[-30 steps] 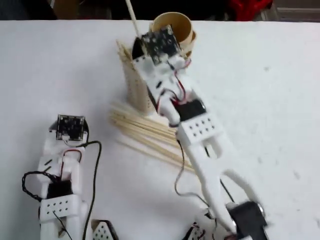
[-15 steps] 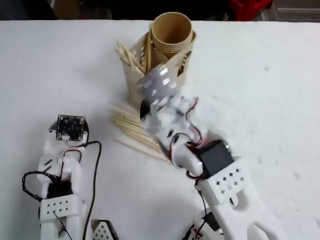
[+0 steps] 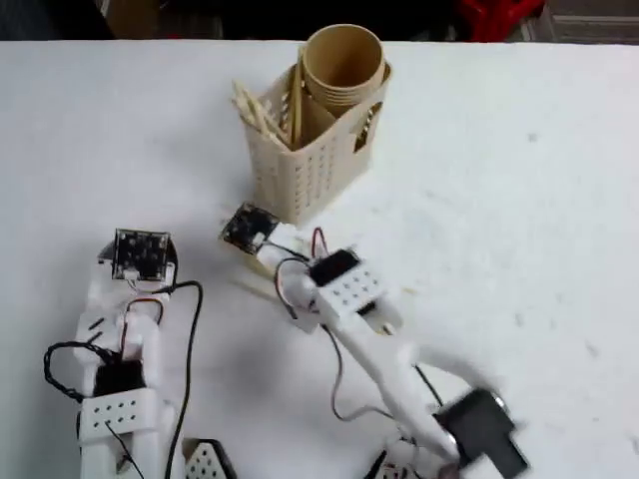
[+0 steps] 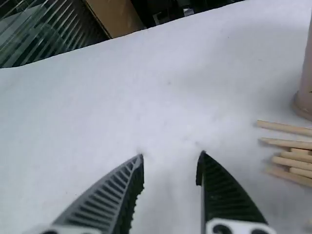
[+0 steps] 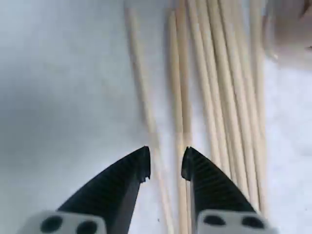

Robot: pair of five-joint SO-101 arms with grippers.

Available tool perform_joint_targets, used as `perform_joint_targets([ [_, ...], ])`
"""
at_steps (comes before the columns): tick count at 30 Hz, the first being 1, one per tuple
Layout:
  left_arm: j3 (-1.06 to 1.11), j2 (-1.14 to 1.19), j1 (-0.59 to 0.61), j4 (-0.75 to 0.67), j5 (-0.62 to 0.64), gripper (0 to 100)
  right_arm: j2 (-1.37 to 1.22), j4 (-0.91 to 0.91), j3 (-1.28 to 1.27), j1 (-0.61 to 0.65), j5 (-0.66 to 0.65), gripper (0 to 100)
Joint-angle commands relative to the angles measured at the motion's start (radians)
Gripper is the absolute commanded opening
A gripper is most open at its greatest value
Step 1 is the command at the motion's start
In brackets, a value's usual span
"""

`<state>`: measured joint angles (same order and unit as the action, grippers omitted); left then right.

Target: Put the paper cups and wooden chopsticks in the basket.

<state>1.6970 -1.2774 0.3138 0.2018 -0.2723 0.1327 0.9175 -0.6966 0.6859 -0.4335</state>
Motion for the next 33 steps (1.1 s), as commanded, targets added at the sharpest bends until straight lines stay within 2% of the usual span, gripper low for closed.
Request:
perform_joint_targets([
  [1, 0.000, -0.015, -0.010, 0.002, 0.008, 19, -0.108, -0.016, 0.094, 0.005, -0.014, 11.7],
  [12, 0.000, -0.015, -0.010, 0.002, 0.008, 19, -0.269, -0.018, 0.178, 0.001, -0.012, 11.1],
  [16, 0.000, -0.015, -0.010, 0.002, 0.008, 19, -0.269, -0.018, 0.178, 0.001, -0.005, 1.0],
  [20, 0.000, -0.015, -0.010, 0.002, 0.008, 19, -0.254, -0.010, 0.178, 0.001, -0.003, 1.3],
  [33, 0.000, -0.015, -0.010, 0.002, 0.008, 19, 0.340, 0.031, -0.044, 0.007, 0.023, 1.6],
])
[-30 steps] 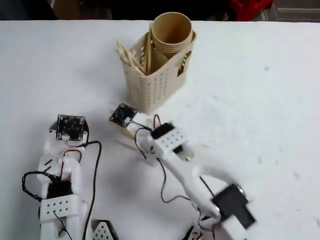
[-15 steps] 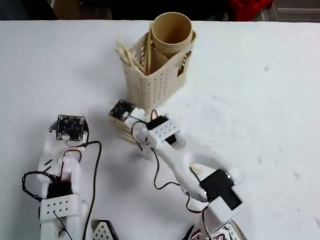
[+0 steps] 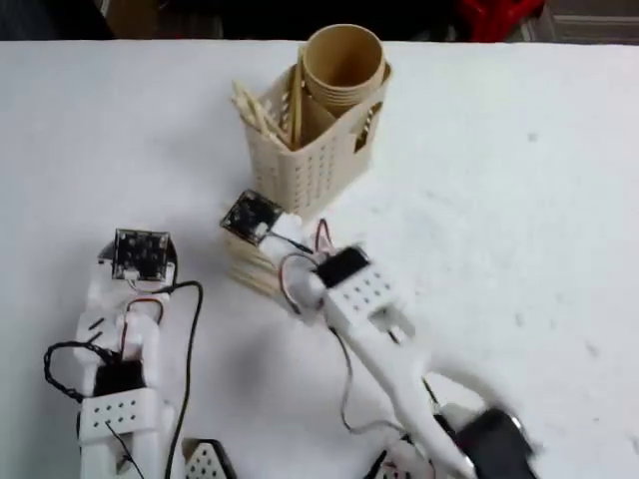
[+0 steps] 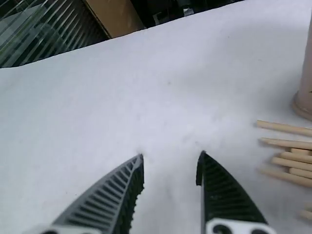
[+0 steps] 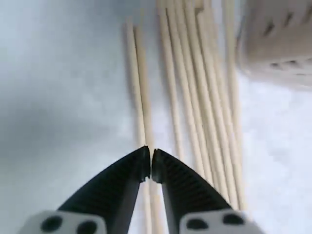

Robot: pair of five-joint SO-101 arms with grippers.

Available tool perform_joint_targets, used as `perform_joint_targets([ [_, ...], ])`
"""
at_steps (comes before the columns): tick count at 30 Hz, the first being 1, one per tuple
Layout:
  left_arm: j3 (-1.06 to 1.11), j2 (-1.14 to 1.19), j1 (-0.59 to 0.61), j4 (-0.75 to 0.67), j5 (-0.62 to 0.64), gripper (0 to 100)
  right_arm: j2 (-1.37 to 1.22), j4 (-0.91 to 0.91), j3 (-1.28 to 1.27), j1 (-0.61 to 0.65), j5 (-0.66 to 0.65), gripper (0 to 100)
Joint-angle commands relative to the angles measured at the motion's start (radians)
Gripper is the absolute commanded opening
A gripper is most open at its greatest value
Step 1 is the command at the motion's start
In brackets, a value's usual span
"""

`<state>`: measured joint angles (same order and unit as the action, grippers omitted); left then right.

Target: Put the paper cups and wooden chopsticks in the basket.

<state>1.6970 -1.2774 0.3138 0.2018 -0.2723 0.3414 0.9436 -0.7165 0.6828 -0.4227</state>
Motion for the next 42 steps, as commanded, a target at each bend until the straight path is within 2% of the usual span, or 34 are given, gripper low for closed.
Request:
perform_joint_targets([
  [1, 0.000, -0.015, -0.010, 0.002, 0.008, 19, 0.151, 0.005, -0.034, 0.010, 0.012, 1.7],
  [6, 0.000, -0.015, -0.010, 0.002, 0.008, 19, 0.087, -0.025, -0.035, 0.015, 0.006, 3.3],
  [11, 0.000, -0.015, -0.010, 0.002, 0.008, 19, -0.102, -0.133, -0.020, 0.062, 0.005, 15.7],
  [18, 0.000, -0.015, -0.010, 0.002, 0.008, 19, -0.354, -0.142, 0.124, 0.004, 0.005, 13.1],
  [25, 0.000, -0.015, -0.010, 0.002, 0.008, 19, -0.463, -0.130, 0.169, 0.008, 0.005, 12.1],
  [28, 0.000, -0.015, -0.010, 0.002, 0.008, 19, -0.466, -0.113, 0.176, 0.008, 0.005, 1.8],
  [35, 0.000, -0.015, -0.010, 0.002, 0.008, 19, -0.386, -0.070, 0.173, -0.005, 0.012, 1.8],
  [42, 0.000, -0.015, -0.010, 0.002, 0.008, 19, -0.005, -0.058, 0.035, -0.061, 0.014, 1.7],
])
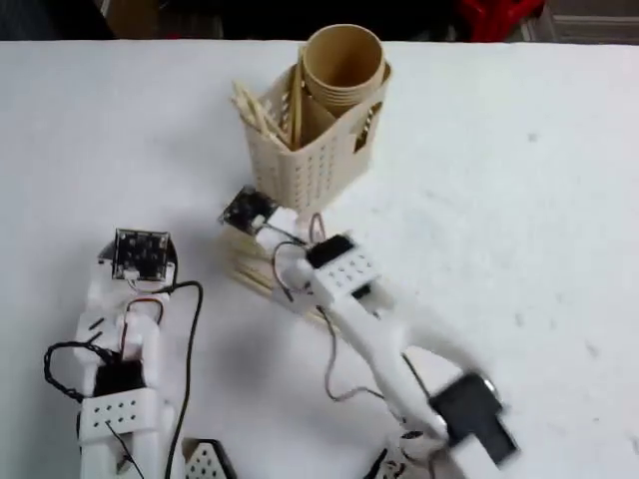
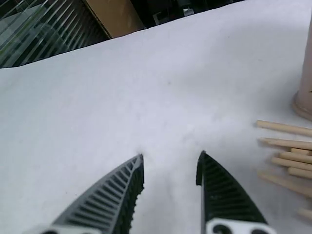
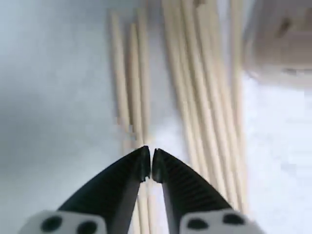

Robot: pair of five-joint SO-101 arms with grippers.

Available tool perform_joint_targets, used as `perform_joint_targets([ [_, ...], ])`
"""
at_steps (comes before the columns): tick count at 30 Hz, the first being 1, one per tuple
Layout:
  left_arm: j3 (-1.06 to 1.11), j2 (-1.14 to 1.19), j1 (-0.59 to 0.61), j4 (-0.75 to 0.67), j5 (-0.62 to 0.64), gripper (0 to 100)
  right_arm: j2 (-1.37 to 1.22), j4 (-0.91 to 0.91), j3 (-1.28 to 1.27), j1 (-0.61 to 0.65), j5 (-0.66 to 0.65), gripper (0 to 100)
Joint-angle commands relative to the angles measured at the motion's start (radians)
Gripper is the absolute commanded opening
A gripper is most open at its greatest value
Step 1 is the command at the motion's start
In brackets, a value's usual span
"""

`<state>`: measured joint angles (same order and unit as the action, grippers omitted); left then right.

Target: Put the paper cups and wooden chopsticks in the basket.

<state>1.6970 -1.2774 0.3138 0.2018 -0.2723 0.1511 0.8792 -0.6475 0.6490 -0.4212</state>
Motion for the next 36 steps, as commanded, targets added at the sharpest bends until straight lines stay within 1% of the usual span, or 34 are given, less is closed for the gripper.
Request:
perform_joint_targets([
  [1, 0.000, -0.015, -0.010, 0.002, 0.008, 19, 0.239, 0.004, -0.057, -0.028, 0.011, 1.7],
  [3, 0.000, -0.015, -0.010, 0.002, 0.008, 19, 0.318, 0.001, -0.103, -0.019, 0.011, 1.7],
  [6, 0.000, -0.015, -0.010, 0.002, 0.008, 19, 0.317, 0.001, -0.124, 0.007, 0.008, 1.9],
  [8, 0.000, -0.015, -0.010, 0.002, 0.008, 19, 0.265, -0.012, -0.117, 0.010, 0.005, 3.3],
  [13, 0.000, -0.015, -0.010, 0.002, 0.008, 19, 0.054, -0.079, -0.069, 0.013, 0.003, 14.3],
  [15, 0.000, -0.015, -0.010, 0.002, 0.008, 19, -0.028, -0.088, -0.031, 0.016, 0.003, 15.6],
  [22, 0.000, -0.015, -0.010, 0.002, 0.008, 19, -0.237, -0.081, 0.066, 0.008, 0.002, 15.5],
  [27, 0.000, -0.015, -0.010, 0.002, 0.008, 19, -0.263, -0.027, 0.124, -0.024, 0.002, 14.9],
  [31, 0.000, -0.015, -0.010, 0.002, 0.008, 19, -0.282, -0.027, 0.123, -0.025, 0.002, 8.0],
  [34, 0.000, -0.015, -0.010, 0.002, 0.008, 19, -0.291, -0.027, 0.123, -0.027, 0.002, 1.1],
  [36, 0.000, -0.015, -0.010, 0.002, 0.008, 19, -0.291, -0.027, 0.123, -0.028, 0.003, 2.1],
])
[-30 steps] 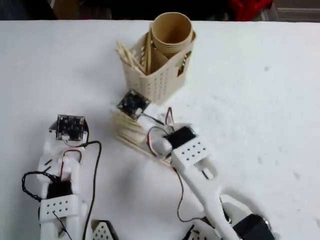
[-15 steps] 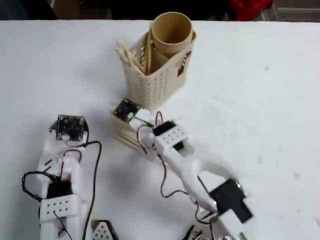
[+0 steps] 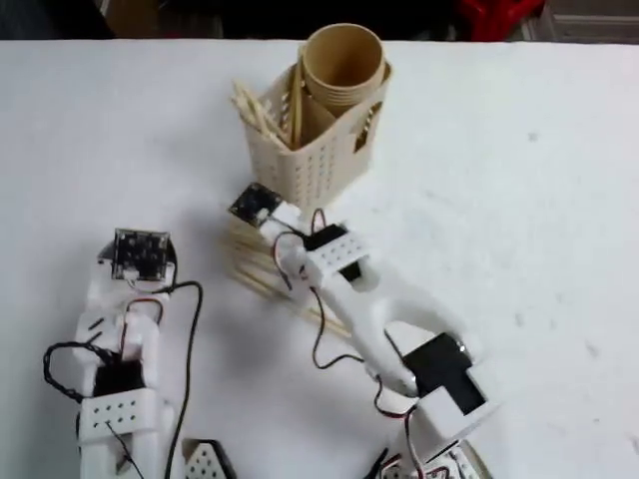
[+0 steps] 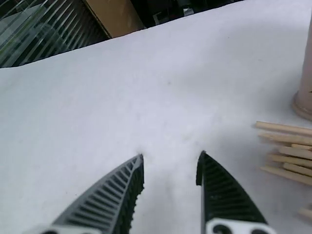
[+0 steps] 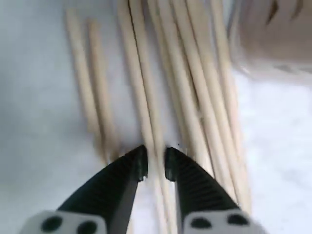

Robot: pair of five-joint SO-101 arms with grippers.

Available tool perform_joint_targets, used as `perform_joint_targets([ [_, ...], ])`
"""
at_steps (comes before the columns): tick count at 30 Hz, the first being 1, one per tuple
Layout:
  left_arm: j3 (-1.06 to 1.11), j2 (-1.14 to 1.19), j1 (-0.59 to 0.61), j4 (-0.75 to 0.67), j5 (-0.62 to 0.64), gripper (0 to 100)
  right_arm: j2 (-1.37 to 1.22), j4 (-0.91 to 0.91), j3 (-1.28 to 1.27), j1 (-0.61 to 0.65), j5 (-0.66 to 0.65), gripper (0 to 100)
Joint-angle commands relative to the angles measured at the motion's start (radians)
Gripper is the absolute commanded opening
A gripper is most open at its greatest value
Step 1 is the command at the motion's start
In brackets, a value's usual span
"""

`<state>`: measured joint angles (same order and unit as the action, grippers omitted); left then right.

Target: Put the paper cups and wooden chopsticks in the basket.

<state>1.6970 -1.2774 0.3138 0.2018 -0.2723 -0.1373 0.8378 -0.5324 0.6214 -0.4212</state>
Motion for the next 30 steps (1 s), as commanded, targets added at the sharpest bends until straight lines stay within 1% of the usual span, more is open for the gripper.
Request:
perform_joint_targets([
  [1, 0.000, -0.015, -0.010, 0.002, 0.008, 19, 0.001, 0.015, 0.008, -0.001, 0.005, 1.6],
  [3, 0.000, -0.015, -0.010, 0.002, 0.008, 19, 0.024, 0.015, 0.008, -0.001, 0.011, 1.7],
  [6, 0.000, -0.015, -0.010, 0.002, 0.008, 19, 0.130, 0.015, -0.025, -0.002, 0.012, 1.7],
  [13, 0.000, -0.015, -0.010, 0.002, 0.008, 19, 0.553, -0.010, -0.233, -0.001, 0.012, 1.7],
  [16, 0.000, -0.015, -0.010, 0.002, 0.008, 19, 0.657, -0.028, -0.298, 0.005, 0.011, 2.1],
  [20, 0.000, -0.015, -0.010, 0.002, 0.008, 19, 0.604, -0.056, -0.299, 0.005, 0.006, 2.8],
  [22, 0.000, -0.015, -0.010, 0.002, 0.008, 19, 0.538, -0.081, -0.290, 0.005, 0.005, 6.8],
  [24, 0.000, -0.015, -0.010, 0.002, 0.008, 19, 0.453, -0.076, -0.249, 0.005, 0.003, 12.3],
  [26, 0.000, -0.015, -0.010, 0.002, 0.008, 19, 0.355, -0.062, -0.196, 0.005, 0.002, 15.6],
  [30, 0.000, -0.015, -0.010, 0.002, 0.008, 19, 0.171, -0.059, -0.106, 0.015, 0.002, 14.1],
])
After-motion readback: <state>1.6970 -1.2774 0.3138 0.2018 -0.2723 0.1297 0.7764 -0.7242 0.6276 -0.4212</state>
